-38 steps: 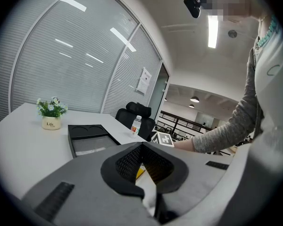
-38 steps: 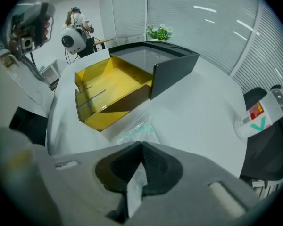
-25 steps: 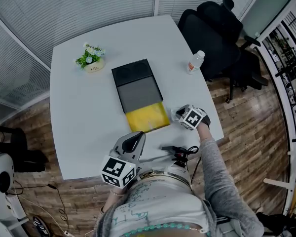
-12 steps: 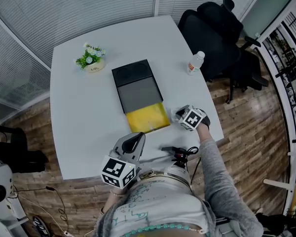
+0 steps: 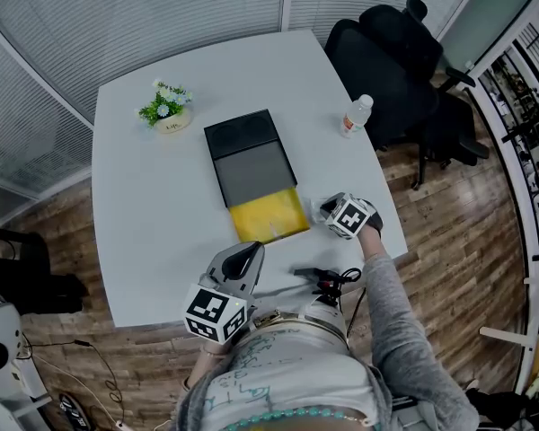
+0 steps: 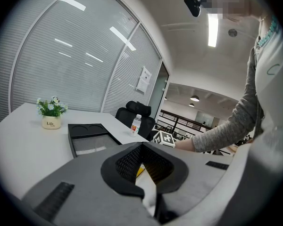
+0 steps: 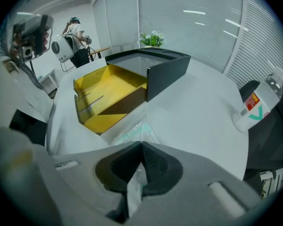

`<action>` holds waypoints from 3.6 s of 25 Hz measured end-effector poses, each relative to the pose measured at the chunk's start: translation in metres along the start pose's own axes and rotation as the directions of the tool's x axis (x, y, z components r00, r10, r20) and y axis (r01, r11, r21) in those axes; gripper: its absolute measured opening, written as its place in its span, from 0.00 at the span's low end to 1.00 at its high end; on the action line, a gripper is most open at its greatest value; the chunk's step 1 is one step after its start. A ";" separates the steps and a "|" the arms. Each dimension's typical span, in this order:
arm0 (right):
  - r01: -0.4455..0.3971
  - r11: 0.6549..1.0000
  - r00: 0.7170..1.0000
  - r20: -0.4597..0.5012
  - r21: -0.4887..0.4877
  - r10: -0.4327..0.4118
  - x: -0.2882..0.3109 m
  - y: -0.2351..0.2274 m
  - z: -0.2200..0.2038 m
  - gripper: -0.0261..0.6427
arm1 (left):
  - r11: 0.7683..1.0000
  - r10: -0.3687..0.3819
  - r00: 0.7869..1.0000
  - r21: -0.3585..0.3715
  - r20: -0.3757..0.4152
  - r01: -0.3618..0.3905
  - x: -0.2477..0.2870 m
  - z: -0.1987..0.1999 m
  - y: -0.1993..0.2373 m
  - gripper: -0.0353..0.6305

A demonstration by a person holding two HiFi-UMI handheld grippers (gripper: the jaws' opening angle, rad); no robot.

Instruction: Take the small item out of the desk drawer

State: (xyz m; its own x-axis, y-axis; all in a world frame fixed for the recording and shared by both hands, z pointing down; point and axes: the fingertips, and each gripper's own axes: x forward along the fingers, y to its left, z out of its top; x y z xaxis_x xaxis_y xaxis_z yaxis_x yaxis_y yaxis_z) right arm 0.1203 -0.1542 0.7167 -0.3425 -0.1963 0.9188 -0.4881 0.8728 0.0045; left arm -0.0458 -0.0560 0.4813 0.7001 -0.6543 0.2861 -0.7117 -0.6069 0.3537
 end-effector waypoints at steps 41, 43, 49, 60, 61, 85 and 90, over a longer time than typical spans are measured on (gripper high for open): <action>-0.008 1.000 1.000 0.006 0.024 0.008 -0.026 -0.003 -0.017 0.32 | 1.000 -0.004 1.000 0.002 0.002 0.004 -0.004 0.002 0.000 0.05; -0.010 1.000 1.000 0.008 0.028 0.009 -0.026 -0.003 -0.017 0.32 | 1.000 -0.002 1.000 0.002 0.003 0.002 -0.004 0.001 0.001 0.05; -0.007 1.000 1.000 0.009 0.023 0.007 -0.027 -0.002 -0.019 0.32 | 1.000 0.002 1.000 0.002 0.003 -0.002 -0.004 0.001 0.001 0.05; 0.029 1.000 0.996 0.089 0.013 -0.030 -0.046 0.008 0.001 0.31 | 1.000 0.002 1.000 -0.002 0.007 -0.002 -0.006 0.002 0.000 0.05; 0.029 0.999 0.994 0.107 0.020 -0.030 -0.050 0.009 0.005 0.31 | 1.000 0.001 1.000 -0.002 0.007 -0.001 -0.006 0.002 0.000 0.05; 0.040 0.997 0.912 0.411 -0.064 -0.011 -0.107 0.088 0.092 0.04 | 1.000 0.025 0.999 -0.005 0.035 -0.025 -0.011 0.002 0.001 0.05; 0.044 0.996 0.883 0.469 -0.075 -0.004 -0.120 0.102 0.108 0.04 | 1.000 0.006 0.998 -0.002 0.067 -0.006 -0.012 0.007 -0.006 0.05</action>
State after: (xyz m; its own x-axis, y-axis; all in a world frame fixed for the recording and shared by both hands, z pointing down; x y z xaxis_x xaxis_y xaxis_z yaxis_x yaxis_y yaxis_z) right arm 0.0254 -0.0899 0.5643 -0.6769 -0.3863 0.6266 -0.4411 0.8943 0.0749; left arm -0.0509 -0.0478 0.4693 0.6901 -0.6869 0.2278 -0.7159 -0.6019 0.3537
